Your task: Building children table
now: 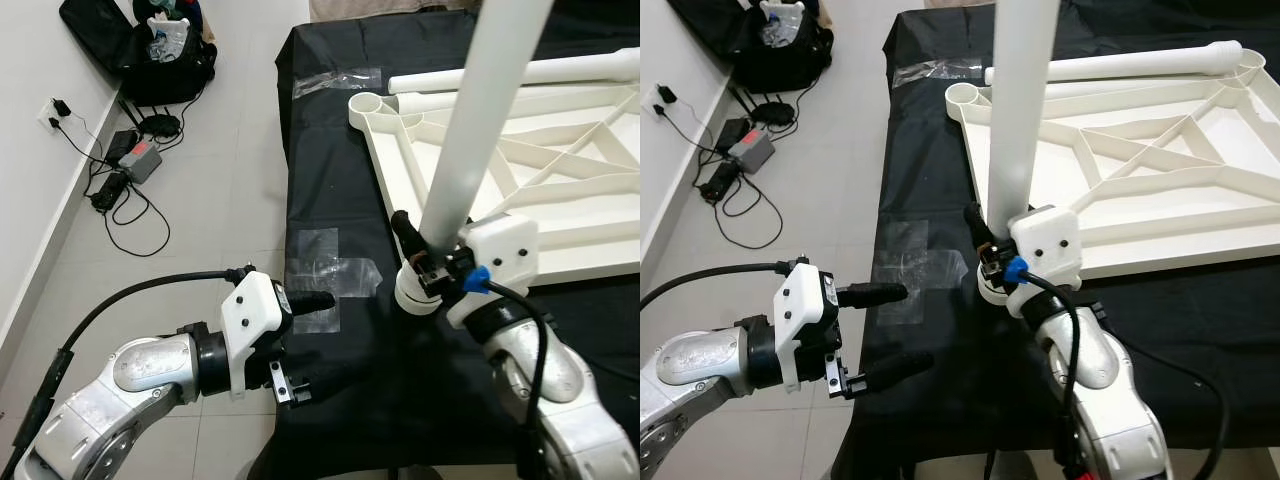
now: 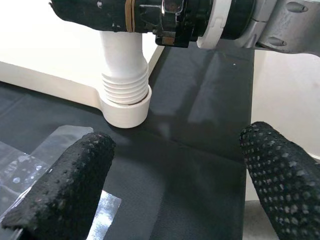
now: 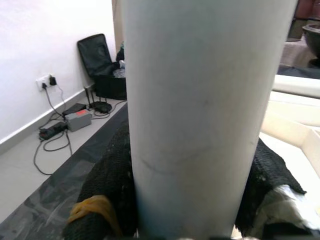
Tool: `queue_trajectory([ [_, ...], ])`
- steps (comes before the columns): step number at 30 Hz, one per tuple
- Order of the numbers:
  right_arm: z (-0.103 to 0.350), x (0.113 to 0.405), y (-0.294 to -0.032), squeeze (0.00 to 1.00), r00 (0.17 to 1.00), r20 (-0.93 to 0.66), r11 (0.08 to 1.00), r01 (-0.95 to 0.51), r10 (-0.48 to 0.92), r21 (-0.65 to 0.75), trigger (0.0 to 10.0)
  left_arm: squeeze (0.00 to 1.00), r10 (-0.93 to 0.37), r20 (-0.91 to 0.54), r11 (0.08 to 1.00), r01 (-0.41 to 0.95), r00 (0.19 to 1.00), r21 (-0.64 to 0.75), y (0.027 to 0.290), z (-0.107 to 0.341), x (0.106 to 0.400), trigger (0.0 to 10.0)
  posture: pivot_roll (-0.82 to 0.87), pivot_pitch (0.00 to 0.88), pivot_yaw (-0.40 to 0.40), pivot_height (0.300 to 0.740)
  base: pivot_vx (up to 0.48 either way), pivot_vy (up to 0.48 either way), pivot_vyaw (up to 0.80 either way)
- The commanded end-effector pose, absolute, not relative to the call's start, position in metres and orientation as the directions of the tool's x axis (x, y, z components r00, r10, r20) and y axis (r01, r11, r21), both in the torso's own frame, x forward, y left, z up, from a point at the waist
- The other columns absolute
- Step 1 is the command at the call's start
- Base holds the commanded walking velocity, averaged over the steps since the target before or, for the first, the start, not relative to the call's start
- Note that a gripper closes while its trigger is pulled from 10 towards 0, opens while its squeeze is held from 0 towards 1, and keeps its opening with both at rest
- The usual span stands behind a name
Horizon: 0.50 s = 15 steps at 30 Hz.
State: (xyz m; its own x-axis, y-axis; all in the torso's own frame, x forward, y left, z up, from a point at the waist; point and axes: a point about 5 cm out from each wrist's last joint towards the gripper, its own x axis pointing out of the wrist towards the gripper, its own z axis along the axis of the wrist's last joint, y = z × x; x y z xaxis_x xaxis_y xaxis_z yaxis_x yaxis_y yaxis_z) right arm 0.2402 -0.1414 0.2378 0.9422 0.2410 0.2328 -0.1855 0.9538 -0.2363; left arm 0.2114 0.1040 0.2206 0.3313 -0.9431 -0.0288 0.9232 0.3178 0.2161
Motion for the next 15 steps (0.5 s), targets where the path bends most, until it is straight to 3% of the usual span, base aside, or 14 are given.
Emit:
queue_trajectory([
  [1, 0.211, 0.249, -0.157, 0.0, 0.993, 0.081, 0.967, -0.067, 0.09, -0.246, 10.0, 0.0, -0.942, -0.022, 0.322, 0.921, 0.334, 0.219, 0.106, 0.223, 0.211, 10.0, 0.02, 0.308, 0.063, 0.74, 0.0, 0.0, 0.0],
  [8, 0.213, 0.25, -0.156, 0.0, 0.995, 0.084, 0.973, -0.03, 0.05, -0.227, 10.0, 0.0, -0.939, -0.016, 0.331, 0.916, 0.343, 0.226, 0.107, 0.225, 0.212, 10.0, 0.02, 0.309, 0.063, 0.74, 0.0, 0.0, 0.0],
  [15, 0.228, 0.252, -0.153, 0.0, 0.982, 0.158, 0.973, -0.065, 0.101, -0.22, 10.0, 0.0, -0.94, -0.017, 0.328, 0.918, 0.341, 0.224, 0.107, 0.224, 0.211, 10.0, 0.02, 0.303, 0.064, 0.74, 0.0, 0.0, 0.0],
])
